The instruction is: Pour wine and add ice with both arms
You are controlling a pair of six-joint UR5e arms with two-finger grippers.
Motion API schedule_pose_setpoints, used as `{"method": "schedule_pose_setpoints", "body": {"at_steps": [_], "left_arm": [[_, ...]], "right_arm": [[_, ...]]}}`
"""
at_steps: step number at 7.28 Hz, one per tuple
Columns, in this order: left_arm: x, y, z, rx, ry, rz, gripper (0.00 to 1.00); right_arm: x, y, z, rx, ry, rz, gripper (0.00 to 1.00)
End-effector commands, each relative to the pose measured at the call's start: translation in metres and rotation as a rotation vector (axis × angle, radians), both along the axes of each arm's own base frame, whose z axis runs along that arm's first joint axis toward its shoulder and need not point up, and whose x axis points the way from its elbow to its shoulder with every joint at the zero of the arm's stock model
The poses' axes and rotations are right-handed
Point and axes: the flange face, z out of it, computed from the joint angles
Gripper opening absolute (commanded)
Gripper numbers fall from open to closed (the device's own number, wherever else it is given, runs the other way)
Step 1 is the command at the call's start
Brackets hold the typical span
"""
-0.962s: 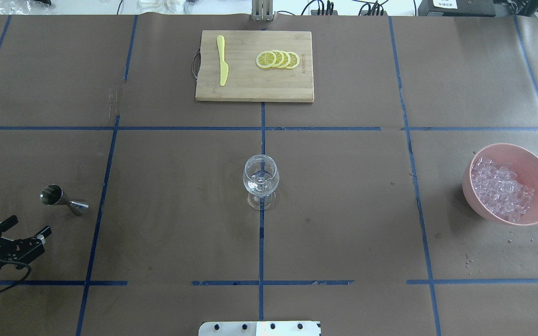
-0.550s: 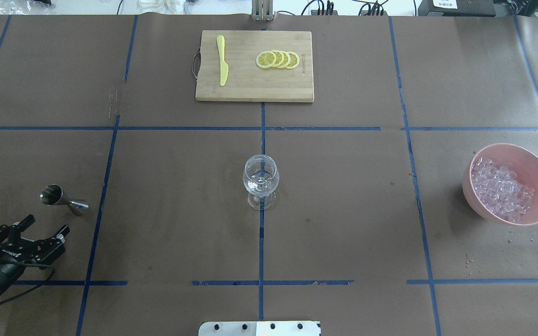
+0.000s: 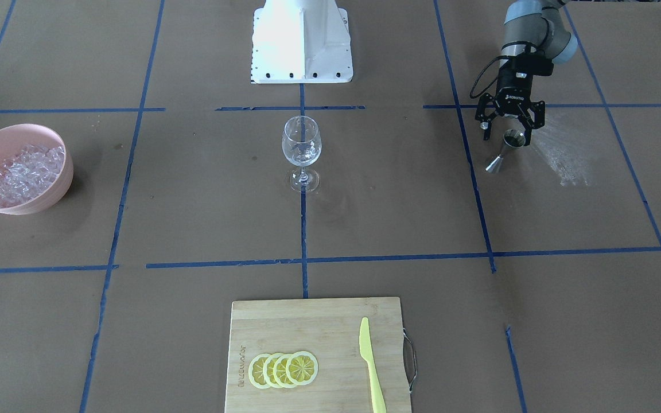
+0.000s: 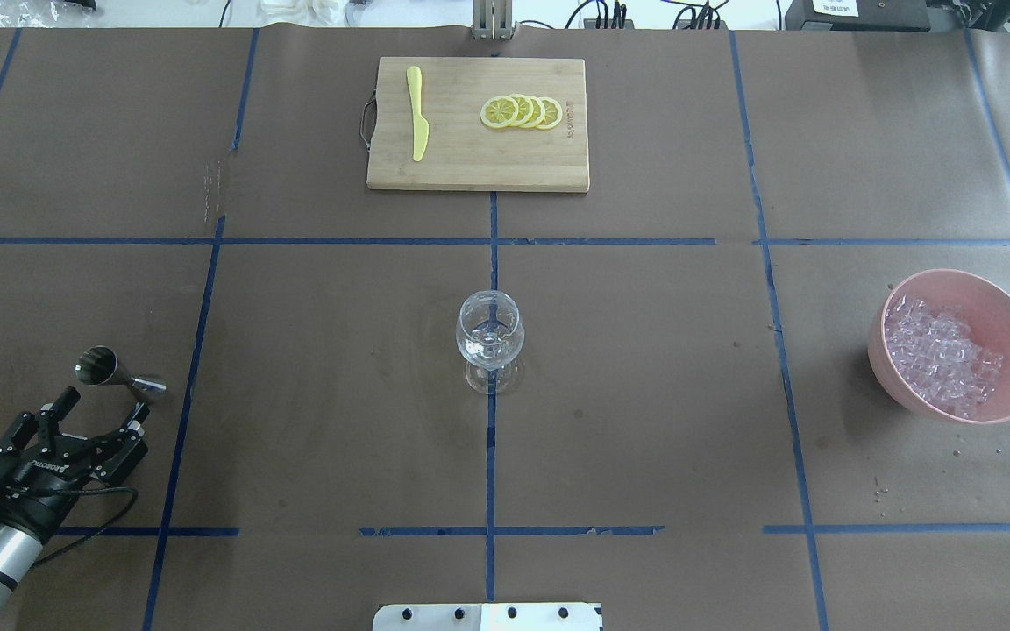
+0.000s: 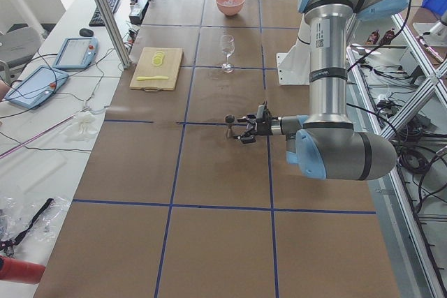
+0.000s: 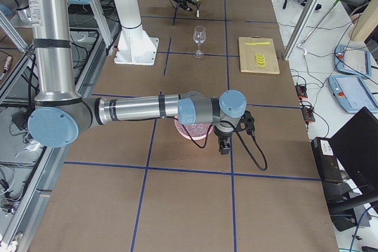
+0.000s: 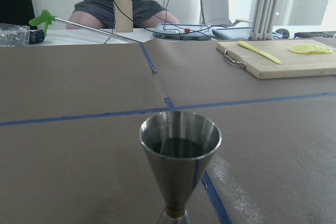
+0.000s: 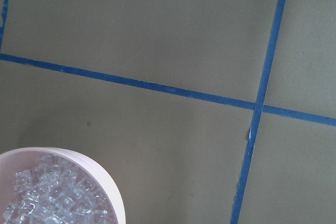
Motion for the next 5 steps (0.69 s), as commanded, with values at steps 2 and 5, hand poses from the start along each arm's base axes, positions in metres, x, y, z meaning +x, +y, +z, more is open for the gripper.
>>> {"method": "schedule_pose_setpoints", "body": {"at_steps": [2,5], "left_arm": [[0.018,0.0,-0.005,0.005,0.01,-0.008,0.99],[0.013,-0.011,0.004,0.009,-0.019,-0.032,0.98]], "right_arm": [[0.0,0.0,0.001,-0.004,-0.001,0.0,1.0],[-0.001,0.001,-0.001,-0.005,-0.019,-0.002,1.0]]}}
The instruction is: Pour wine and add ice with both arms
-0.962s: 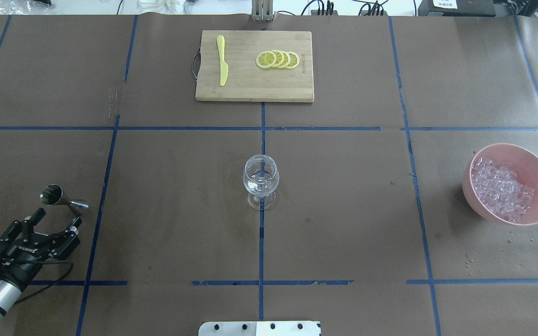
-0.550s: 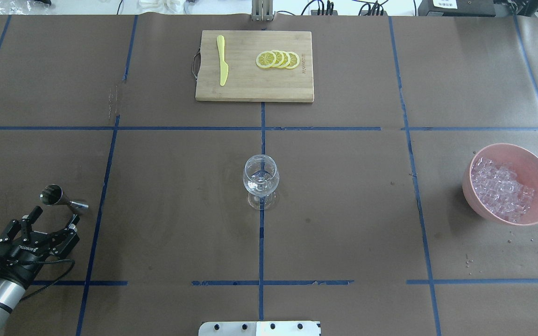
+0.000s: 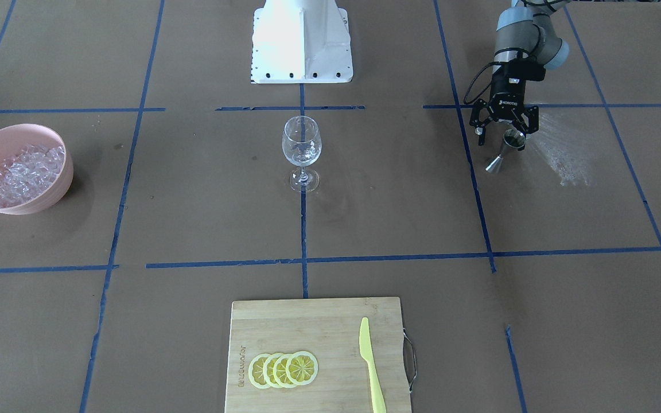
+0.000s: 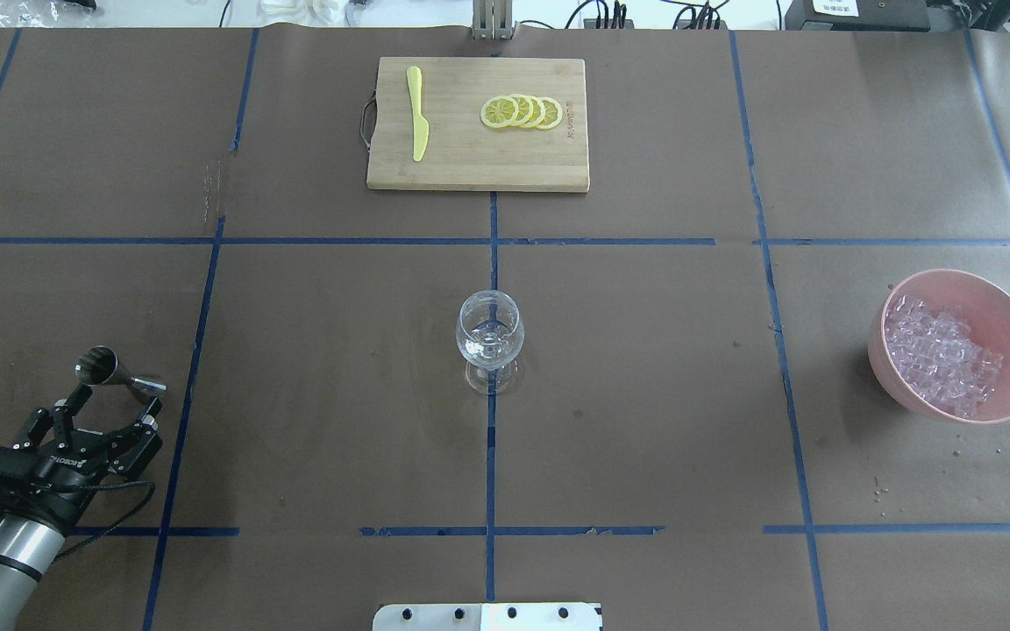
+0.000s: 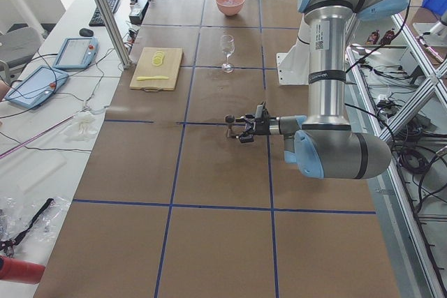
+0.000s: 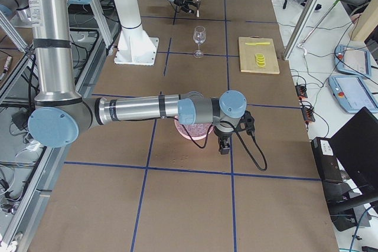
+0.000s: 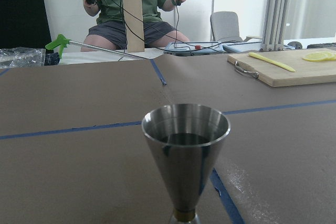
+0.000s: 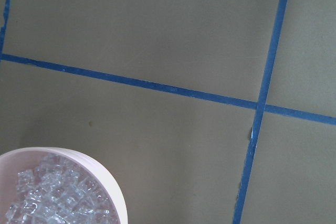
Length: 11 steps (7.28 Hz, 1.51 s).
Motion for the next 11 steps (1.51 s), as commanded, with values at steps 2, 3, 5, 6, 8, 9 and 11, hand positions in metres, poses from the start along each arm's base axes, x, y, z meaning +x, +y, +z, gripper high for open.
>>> {"method": "schedule_pose_setpoints", "body": {"at_steps": [2,3,5,6,8,9,11], "left_arm": [[-0.002,-0.016,0.013,-0.002,-0.027,-0.036,0.96],[0.001,-0.021,0.009,-0.002,-0.016,-0.047,0.94],[0.01,-0.022,0.004,-0.005,-0.001,-0.041,0.85],[0.01,-0.022,0.003,-0.005,0.001,-0.041,0.74],[0.009,-0.022,0.004,-0.005,0.002,-0.041,0.45],[0.009,-0.022,0.004,-0.005,0.004,-0.04,0.28],[0.008,-0.023,0.0,-0.005,0.022,-0.043,0.0]], "right_arm": [[-0.001,0.001,0.0,-0.005,-0.01,-0.001,1.0],[-0.001,0.001,0.0,-0.005,-0.01,-0.001,1.0],[-0.001,0.001,-0.001,-0.002,-0.011,-0.001,1.0],[-0.001,0.001,-0.001,-0.002,-0.011,-0.001,1.0],[-0.001,0.002,-0.001,-0.003,-0.011,-0.001,1.0],[0.0,0.002,-0.001,-0.003,-0.011,0.001,1.0],[0.0,0.001,-0.001,-0.002,-0.011,0.001,1.0]]}}
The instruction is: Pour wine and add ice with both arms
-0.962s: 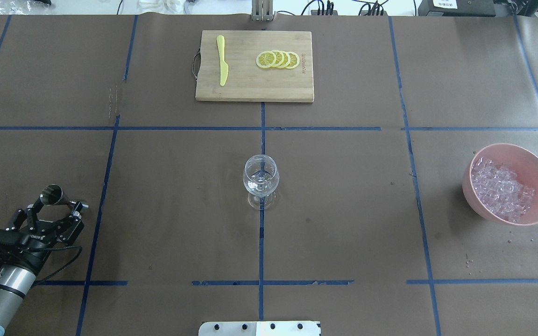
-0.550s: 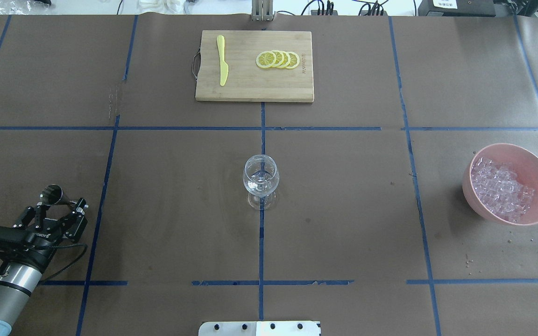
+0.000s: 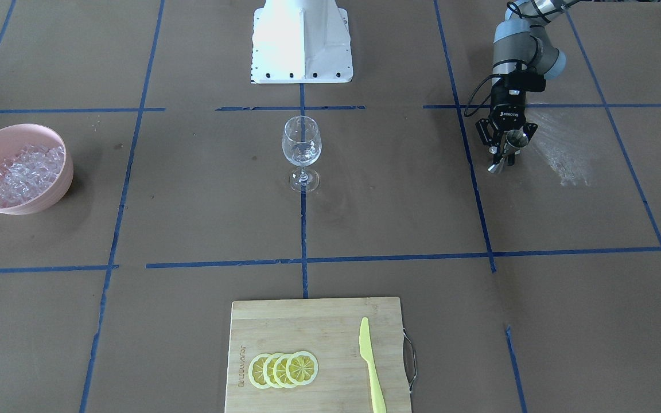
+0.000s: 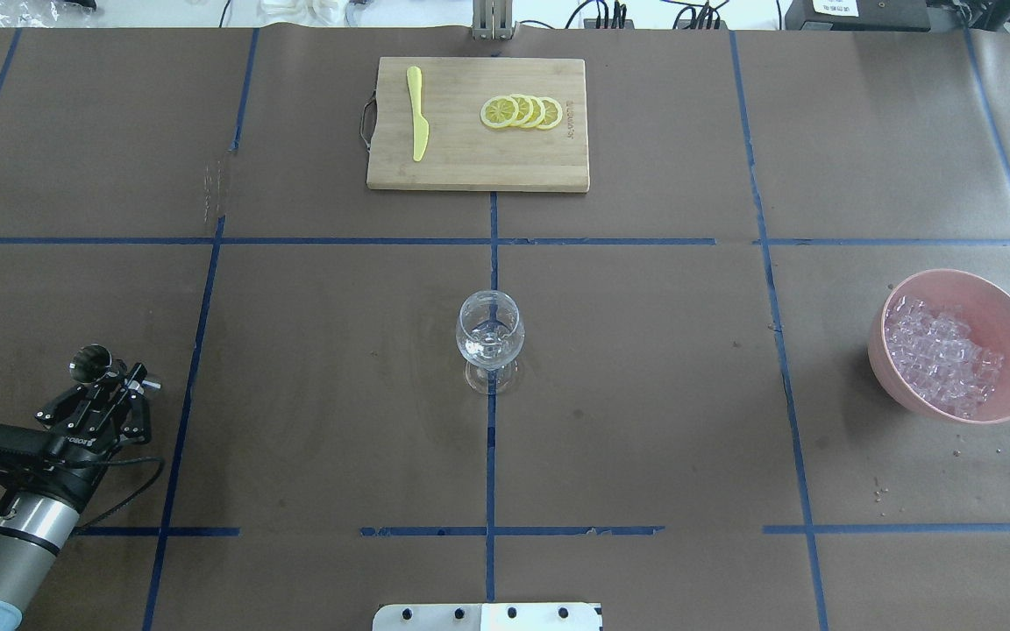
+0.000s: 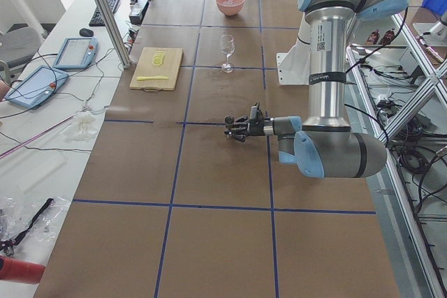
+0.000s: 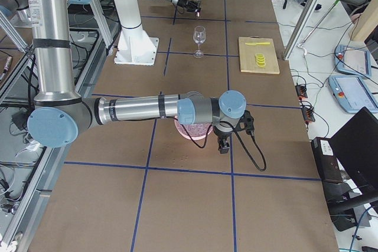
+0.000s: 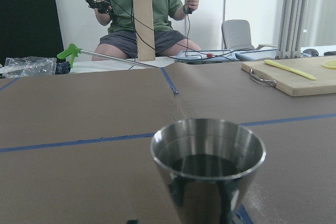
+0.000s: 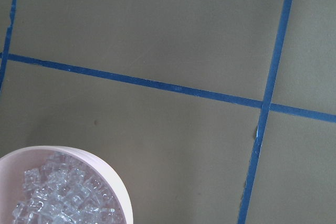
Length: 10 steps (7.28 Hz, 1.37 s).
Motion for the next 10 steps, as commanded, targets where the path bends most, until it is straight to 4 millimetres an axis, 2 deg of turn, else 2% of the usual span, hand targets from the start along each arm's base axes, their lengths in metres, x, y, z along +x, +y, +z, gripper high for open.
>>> {"method": "schedule_pose_setpoints", "body": {"at_steps": [1,2,3,5,7,8,9,10], "left_arm": [[-0.005,-0.007,-0.007,0.011,-0.005,-0.014,0.0],[-0.007,-0.011,-0.013,0.028,-0.033,-0.022,0.0],[-0.002,-0.021,-0.034,0.034,0.02,-0.041,0.0],[0.0,-0.024,-0.044,0.039,0.036,-0.02,0.0],[-0.007,-0.029,-0.077,0.072,0.036,-0.024,0.0],[0.009,-0.035,-0.12,0.112,0.05,-0.027,0.0],[0.026,-0.04,-0.151,0.149,0.03,-0.024,0.0],[0.033,-0.04,-0.171,0.165,0.044,-0.024,0.0]], "right_arm": [[0.0,0.0,0.001,0.001,0.0,0.0,1.0],[0.0,0.0,0.001,0.001,0.0,0.0,1.0],[0.0,0.0,0.0,0.004,0.0,0.0,1.0],[0.0,0.0,0.001,0.002,0.0,0.0,1.0],[0.0,-0.001,-0.001,0.005,0.0,0.0,1.0],[0.0,-0.002,-0.001,0.005,0.0,0.0,1.0],[0.0,-0.003,-0.001,0.007,0.001,0.0,1.0],[0.0,-0.003,-0.001,0.005,0.001,0.0,1.0]]}}
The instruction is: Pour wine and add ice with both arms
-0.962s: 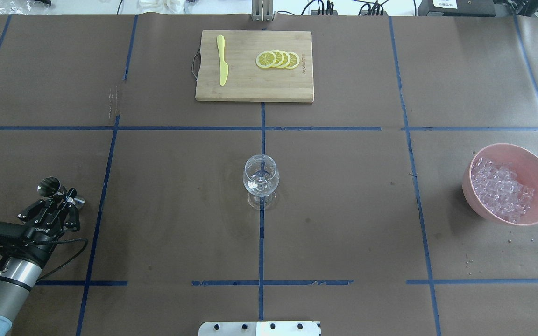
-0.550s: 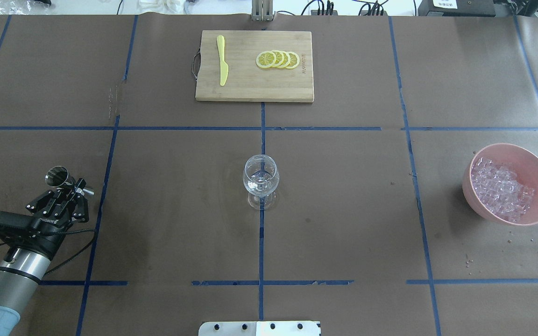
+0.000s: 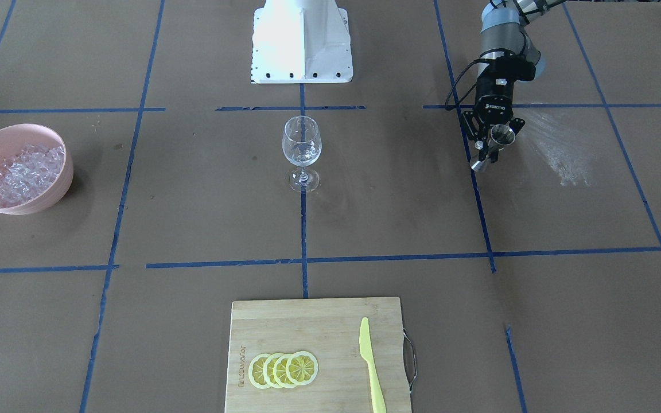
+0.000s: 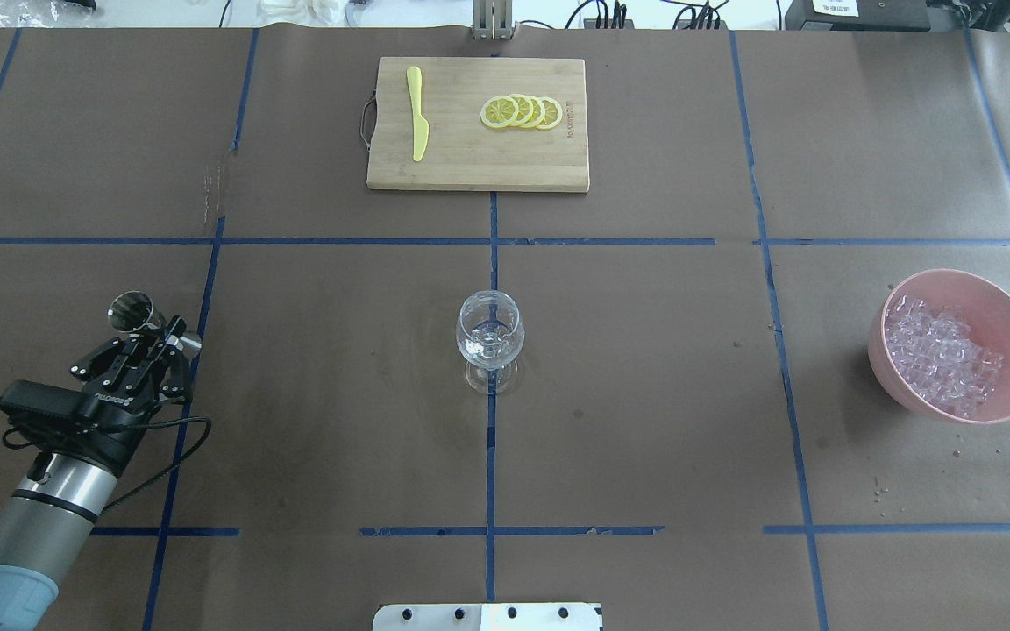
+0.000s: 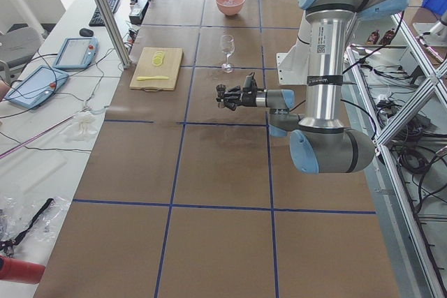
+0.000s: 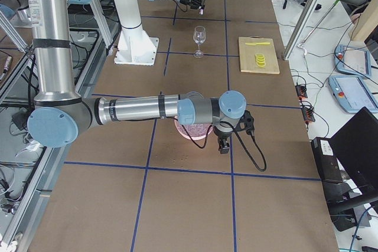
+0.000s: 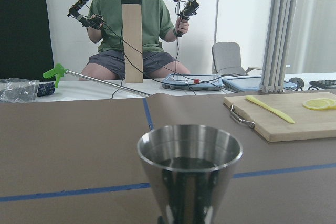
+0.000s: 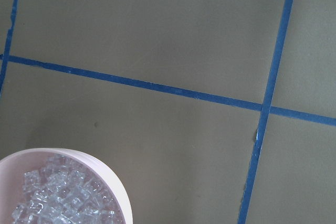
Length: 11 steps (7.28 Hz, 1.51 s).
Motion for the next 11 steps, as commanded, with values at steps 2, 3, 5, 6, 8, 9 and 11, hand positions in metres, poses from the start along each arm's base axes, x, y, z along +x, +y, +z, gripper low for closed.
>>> {"method": "schedule_pose_setpoints", "body": {"at_steps": [2,3,5,6,8,9,11], "left_arm": [[0.038,-0.004,-0.085,0.093,-0.06,0.0,0.0],[0.045,-0.006,-0.09,0.099,-0.105,0.01,0.0],[0.052,-0.003,-0.124,0.161,-0.198,0.1,0.0],[0.062,-0.007,-0.149,0.178,-0.253,0.139,0.0],[0.071,-0.008,-0.188,0.184,-0.252,0.155,0.0],[0.075,-0.015,-0.192,0.186,-0.34,0.15,0.0],[0.088,-0.021,-0.229,0.186,-0.487,0.163,0.0]], "right_arm": [[0.0,-0.002,-0.003,0.006,-0.001,0.0,1.0],[0.0,-0.002,-0.005,0.01,0.0,0.0,1.0],[0.0,-0.001,-0.007,0.021,0.002,-0.002,1.0],[0.0,0.0,-0.007,0.021,0.004,-0.001,1.0],[0.0,0.001,-0.006,0.017,0.006,-0.002,1.0],[0.0,0.001,-0.006,0.018,0.005,-0.002,1.0],[0.0,0.001,-0.006,0.017,0.007,-0.002,1.0]]}}
